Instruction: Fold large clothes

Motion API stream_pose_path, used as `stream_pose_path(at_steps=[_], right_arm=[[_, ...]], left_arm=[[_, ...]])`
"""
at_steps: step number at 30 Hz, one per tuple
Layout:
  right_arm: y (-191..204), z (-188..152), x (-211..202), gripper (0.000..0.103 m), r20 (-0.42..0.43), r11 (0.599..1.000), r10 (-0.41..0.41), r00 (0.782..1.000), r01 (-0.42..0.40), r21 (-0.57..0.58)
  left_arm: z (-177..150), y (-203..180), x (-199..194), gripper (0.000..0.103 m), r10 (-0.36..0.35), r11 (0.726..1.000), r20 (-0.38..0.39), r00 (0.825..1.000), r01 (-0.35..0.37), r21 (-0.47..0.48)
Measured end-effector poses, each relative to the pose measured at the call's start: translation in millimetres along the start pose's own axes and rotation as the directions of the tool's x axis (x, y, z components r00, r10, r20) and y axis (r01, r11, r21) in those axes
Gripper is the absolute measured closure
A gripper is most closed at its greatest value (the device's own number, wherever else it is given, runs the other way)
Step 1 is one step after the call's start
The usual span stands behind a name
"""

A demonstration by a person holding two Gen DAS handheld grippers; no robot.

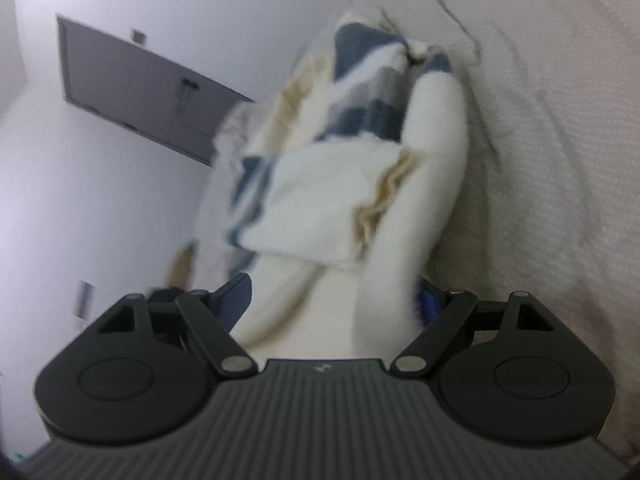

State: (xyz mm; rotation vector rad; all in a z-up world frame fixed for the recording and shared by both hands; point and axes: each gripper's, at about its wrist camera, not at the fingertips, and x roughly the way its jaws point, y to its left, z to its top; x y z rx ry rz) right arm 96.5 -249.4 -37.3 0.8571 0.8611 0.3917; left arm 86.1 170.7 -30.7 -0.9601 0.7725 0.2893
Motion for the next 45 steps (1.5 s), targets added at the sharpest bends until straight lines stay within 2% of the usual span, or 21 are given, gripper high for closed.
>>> stream_pose_path(at_steps=[2,4,5,7,8,9,10,11,12,15,18,21,24,28,32,39,42,43,45], right_arm=[[-3,-8,7,0.020,-0.045,0.995,-0.104,0.994,0.104,-0.012],[-7,-17,16,0.021,-0.082,0.974,-0.226,0.971,0.225,-0.025],[-9,-21,20,0.026,-0.093,0.965,-0.264,0.960,0.262,-0.033],[-8,-27,24,0.026,-0.097,0.957,-0.291,0.952,0.287,-0.054],[-4,-29,27,0.033,-0.091,0.951,-0.306,0.948,0.299,-0.080],[-1,-30,29,0.049,-0.089,0.946,-0.317,0.944,0.307,-0.103],[1,-31,30,0.057,-0.085,0.943,-0.322,0.943,0.313,-0.111],[0,-30,27,0.074,-0.075,0.948,-0.310,0.948,0.302,-0.096],[-1,-28,24,0.081,-0.065,0.959,-0.278,0.958,0.273,-0.070],[-2,-19,6,0.084,-0.006,0.988,-0.153,0.988,0.153,-0.018],[15,-12,-10,0.085,0.059,0.987,-0.116,0.991,0.122,-0.106],[20,2,-19,0.085,0.092,0.988,-0.081,0.992,0.092,-0.122],[13,21,-22,0.085,0.108,0.993,-0.076,0.991,0.085,-0.079],[-2,35,-15,0.085,0.112,0.997,-0.072,0.991,0.071,0.009],[-3,33,-9,0.085,0.120,0.995,-0.101,0.988,0.103,-0.006],[-10,32,-3,0.085,0.117,0.993,-0.113,0.987,0.117,-0.025],[-15,30,-1,0.085,0.103,0.995,-0.095,0.990,0.097,-0.019],[-15,30,-3,0.085,0.100,0.996,-0.088,0.991,0.090,-0.016],[-18,27,-5,0.085,0.093,0.998,-0.067,0.993,0.067,-0.005]], left_arm=[[1,4,1,0.029,-0.004,1.000,-0.013,1.000,0.004,-0.020],[0,5,1,0.029,-0.001,1.000,-0.014,1.000,0.001,-0.018],[0,5,0,0.029,0.000,1.000,-0.015,1.000,0.000,-0.015],[-1,5,0,0.029,-0.001,1.000,-0.015,1.000,0.001,-0.016],[-1,5,0,0.029,-0.002,1.000,-0.017,1.000,0.002,-0.021],[-1,6,1,0.029,-0.004,1.000,-0.018,1.000,0.004,-0.028],[-1,7,1,0.029,-0.008,0.999,-0.018,1.000,0.007,-0.036],[-1,8,1,0.029,-0.012,0.999,-0.018,1.000,0.011,-0.043],[-1,9,0,0.029,-0.020,0.999,-0.018,1.000,0.019,-0.047],[0,9,-4,0.029,-0.046,0.998,-0.010,0.999,0.046,-0.039],[-1,6,-7,0.029,-0.090,0.996,-0.021,0.996,0.090,-0.017],[-4,-3,-10,0.029,-0.122,0.992,-0.034,0.992,0.123,0.020],[-10,-7,-9,0.029,-0.148,0.988,-0.063,0.987,0.151,0.035],[-20,-8,-8,0.029,-0.116,0.992,-0.097,0.989,0.120,0.037],[-32,-1,-6,0.028,-0.081,0.997,-0.160,0.984,0.080,-0.013],[-65,-13,-20,0.027,-0.071,0.994,-0.213,0.974,0.087,0.064],[-72,-17,-30,0.027,-0.150,0.985,-0.215,0.965,0.165,0.050],[-74,-17,-35,0.029,-0.203,0.976,-0.216,0.955,0.216,0.038],[-77,-18,-39,0.029,-0.305,0.949,-0.240,0.922,0.315,0.004]])
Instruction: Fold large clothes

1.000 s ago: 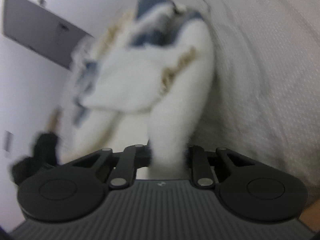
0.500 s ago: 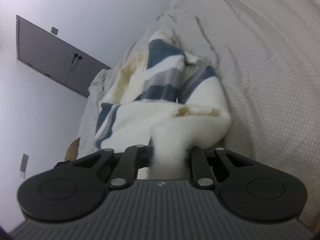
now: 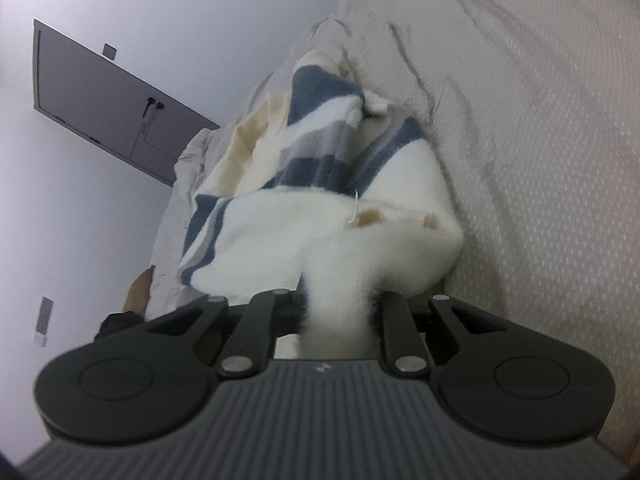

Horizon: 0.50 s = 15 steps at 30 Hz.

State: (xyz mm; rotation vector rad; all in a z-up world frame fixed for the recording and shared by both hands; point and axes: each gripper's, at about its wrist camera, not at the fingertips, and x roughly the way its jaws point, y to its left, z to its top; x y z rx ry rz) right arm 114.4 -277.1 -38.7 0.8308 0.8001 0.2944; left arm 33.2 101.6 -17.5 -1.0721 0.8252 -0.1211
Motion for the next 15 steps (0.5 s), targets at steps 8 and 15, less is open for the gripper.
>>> stream_pose_path(at_steps=[8,15], right_arm=[[-11,-16,-2,0.083,-0.055,0.998,0.024,0.998,-0.021,0.061],[-13,-25,1,0.084,-0.070,0.998,0.011,0.997,-0.006,0.070]], left_arm=[[-10,-12,27,0.029,0.175,0.981,-0.025,0.984,-0.173,0.087],[-7,-7,36,0.084,0.236,0.968,0.017,0.972,-0.236,0.081]])
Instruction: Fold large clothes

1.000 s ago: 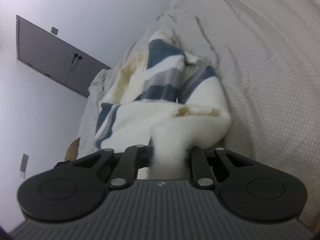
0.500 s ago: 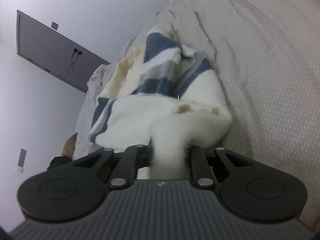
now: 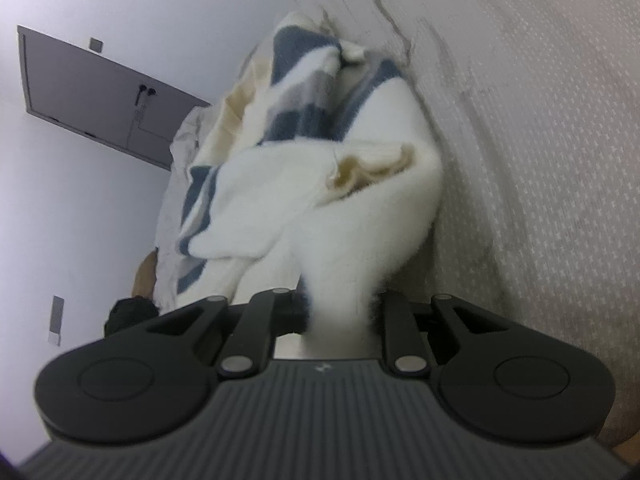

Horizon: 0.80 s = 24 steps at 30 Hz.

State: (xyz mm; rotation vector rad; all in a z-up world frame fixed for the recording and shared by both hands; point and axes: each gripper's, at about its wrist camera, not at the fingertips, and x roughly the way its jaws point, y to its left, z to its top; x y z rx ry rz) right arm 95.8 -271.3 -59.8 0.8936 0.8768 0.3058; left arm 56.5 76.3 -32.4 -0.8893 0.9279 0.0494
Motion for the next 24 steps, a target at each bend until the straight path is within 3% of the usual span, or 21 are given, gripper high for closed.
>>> stream_pose_path(at_steps=[4,7,10,14,21,24], right_arm=[[10,-1,-14,0.084,0.059,0.997,0.061,0.996,-0.058,-0.046],[16,-2,-30,0.085,0.091,0.986,0.164,0.982,-0.162,-0.029],[29,2,-53,0.085,0.131,0.979,0.202,0.971,-0.195,-0.061],[44,4,-82,0.086,0.159,0.964,0.255,0.954,-0.240,-0.111],[53,-7,-142,0.086,0.161,0.956,0.282,0.946,-0.263,-0.129],[59,-20,-170,0.086,0.154,0.956,0.271,0.950,-0.247,-0.161]], left_arm=[[1,2,-33,0.088,-0.055,0.998,0.097,0.994,0.055,-0.001],[5,-1,-63,0.089,-0.111,0.994,0.165,0.980,0.110,0.017],[9,-6,-91,0.089,-0.168,0.986,0.200,0.965,0.161,0.051],[8,-17,-125,0.090,-0.239,0.970,0.212,0.948,0.223,0.098],[-12,-39,-183,0.090,-0.334,0.933,0.184,0.924,0.298,0.200],[-30,-36,-210,0.090,-0.347,0.925,0.150,0.926,0.312,0.215]])
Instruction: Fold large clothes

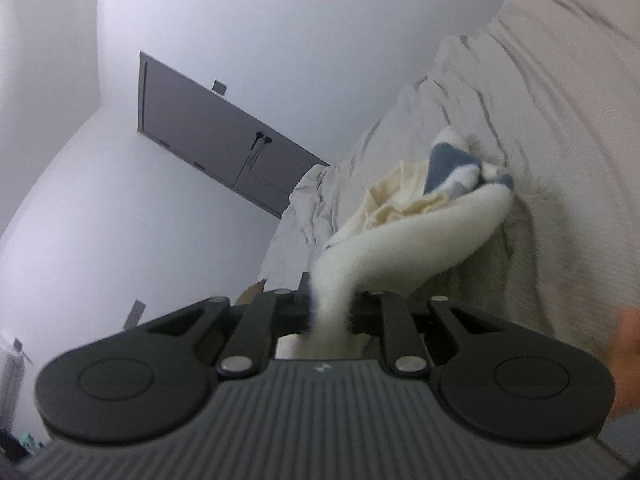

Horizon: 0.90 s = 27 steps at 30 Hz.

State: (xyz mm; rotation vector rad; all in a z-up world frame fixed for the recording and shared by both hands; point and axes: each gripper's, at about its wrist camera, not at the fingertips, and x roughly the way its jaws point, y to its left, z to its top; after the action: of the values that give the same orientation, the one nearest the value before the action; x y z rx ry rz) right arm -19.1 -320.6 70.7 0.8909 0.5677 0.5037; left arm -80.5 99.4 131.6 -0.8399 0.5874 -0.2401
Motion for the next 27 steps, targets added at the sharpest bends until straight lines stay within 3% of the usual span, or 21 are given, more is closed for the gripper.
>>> stream_pose_path(at_steps=[5,11,19,27], right_arm=[[0,-13,-27,0.083,-0.054,0.998,-0.050,0.997,0.052,0.035],[-19,-13,-7,0.082,-0.085,0.992,-0.064,0.994,0.073,0.107],[-33,29,58,0.081,-0.034,0.971,-0.079,0.996,0.085,0.223],[-71,55,130,0.083,-0.027,0.955,-0.189,0.982,0.190,0.228]], left_arm=[[-21,-2,-13,0.089,0.009,1.000,-0.048,0.999,-0.008,0.009],[-11,11,14,0.089,0.018,0.999,-0.020,1.000,-0.019,-0.037],[58,3,104,0.088,0.080,0.996,0.045,0.996,-0.079,-0.043],[99,22,207,0.088,0.168,0.986,0.044,0.985,-0.169,0.010]])
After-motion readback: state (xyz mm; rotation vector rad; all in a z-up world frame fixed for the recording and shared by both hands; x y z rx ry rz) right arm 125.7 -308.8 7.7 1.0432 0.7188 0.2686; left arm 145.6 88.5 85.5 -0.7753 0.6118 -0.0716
